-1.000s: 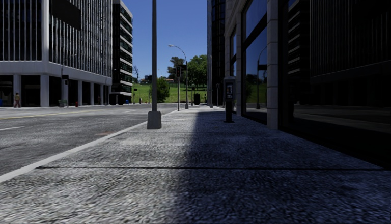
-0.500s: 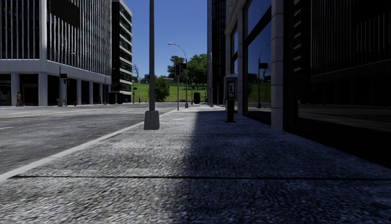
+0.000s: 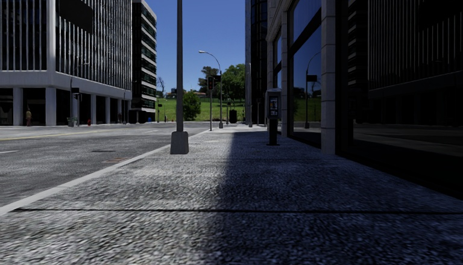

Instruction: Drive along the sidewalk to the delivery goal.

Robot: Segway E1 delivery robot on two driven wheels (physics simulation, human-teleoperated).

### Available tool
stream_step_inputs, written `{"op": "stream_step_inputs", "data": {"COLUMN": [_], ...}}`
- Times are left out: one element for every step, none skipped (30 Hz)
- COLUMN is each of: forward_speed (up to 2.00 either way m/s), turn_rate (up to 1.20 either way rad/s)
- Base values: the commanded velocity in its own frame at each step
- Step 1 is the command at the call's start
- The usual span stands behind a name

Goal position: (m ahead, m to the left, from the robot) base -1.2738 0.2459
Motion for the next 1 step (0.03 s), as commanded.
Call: {"op": "stream_step_inputs", "data": {"forward_speed": [0.0], "turn_rate": [0.0]}}
